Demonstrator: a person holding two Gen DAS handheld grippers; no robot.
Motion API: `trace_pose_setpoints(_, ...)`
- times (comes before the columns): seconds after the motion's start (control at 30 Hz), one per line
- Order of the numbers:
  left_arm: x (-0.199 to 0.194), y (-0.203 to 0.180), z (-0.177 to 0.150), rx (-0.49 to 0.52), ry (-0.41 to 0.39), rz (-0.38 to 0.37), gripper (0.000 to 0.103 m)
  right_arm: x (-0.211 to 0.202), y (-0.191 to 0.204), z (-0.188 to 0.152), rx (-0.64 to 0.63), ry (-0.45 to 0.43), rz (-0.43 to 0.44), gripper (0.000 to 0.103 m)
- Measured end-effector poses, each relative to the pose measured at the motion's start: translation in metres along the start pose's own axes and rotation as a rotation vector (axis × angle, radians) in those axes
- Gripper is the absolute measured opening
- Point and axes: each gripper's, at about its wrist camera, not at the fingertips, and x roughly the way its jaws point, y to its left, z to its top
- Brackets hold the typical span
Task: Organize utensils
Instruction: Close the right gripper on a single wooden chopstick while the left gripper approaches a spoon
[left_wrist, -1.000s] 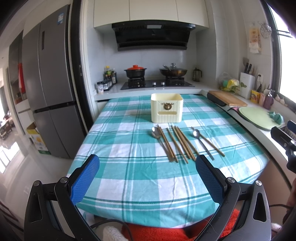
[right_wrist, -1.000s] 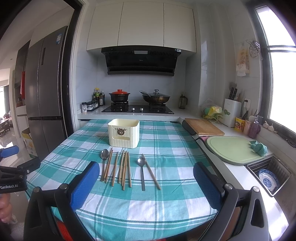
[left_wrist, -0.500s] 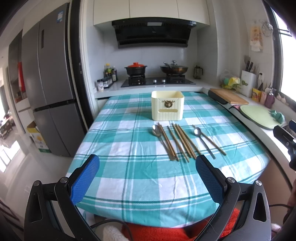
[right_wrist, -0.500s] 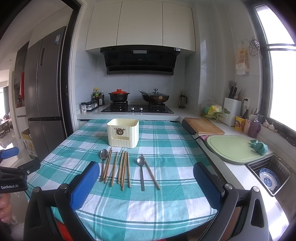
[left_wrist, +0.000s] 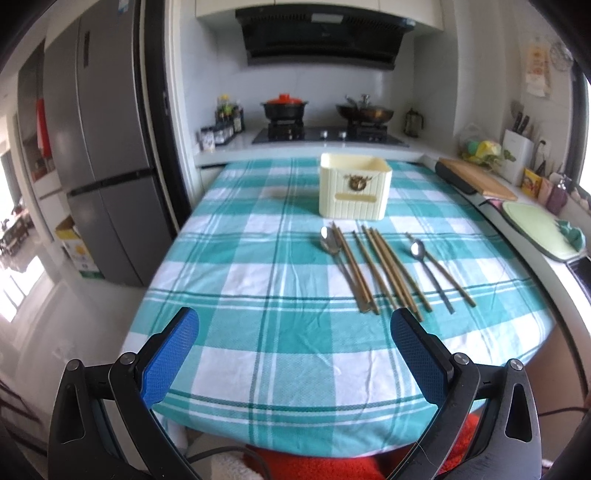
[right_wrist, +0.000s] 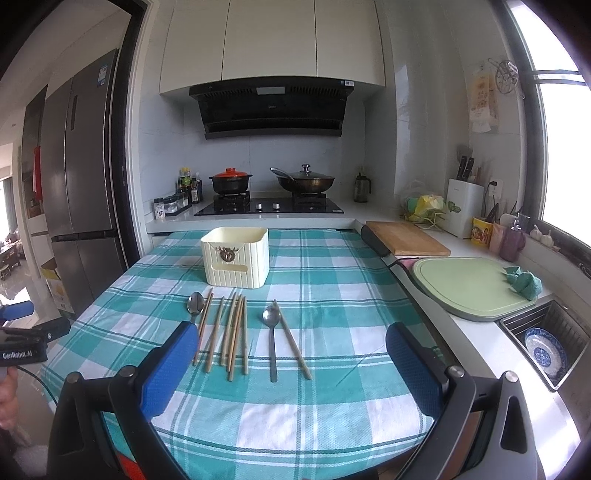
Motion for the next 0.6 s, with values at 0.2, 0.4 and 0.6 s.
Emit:
trace_pose_setpoints(0.2,0.058,-0.001,0.01,0.011,0.104,-0.02,0.103,0.038,-0.018,-0.003,-0.031,0.062,0.012,0.103)
trace_pose_setpoints(0.4,0.126,-0.008,0.02,0.016,0.208,-0.034,0.103,0.1,-0.039,-0.012,-0.041,0.182,0.068,0.103)
trace_pose_setpoints(0.6,0.193,-0.012,0.028,-0.034,0.32,-0.043,0.103,0.161,-0.043,-0.028,-0.082,0.293,0.12,0.098)
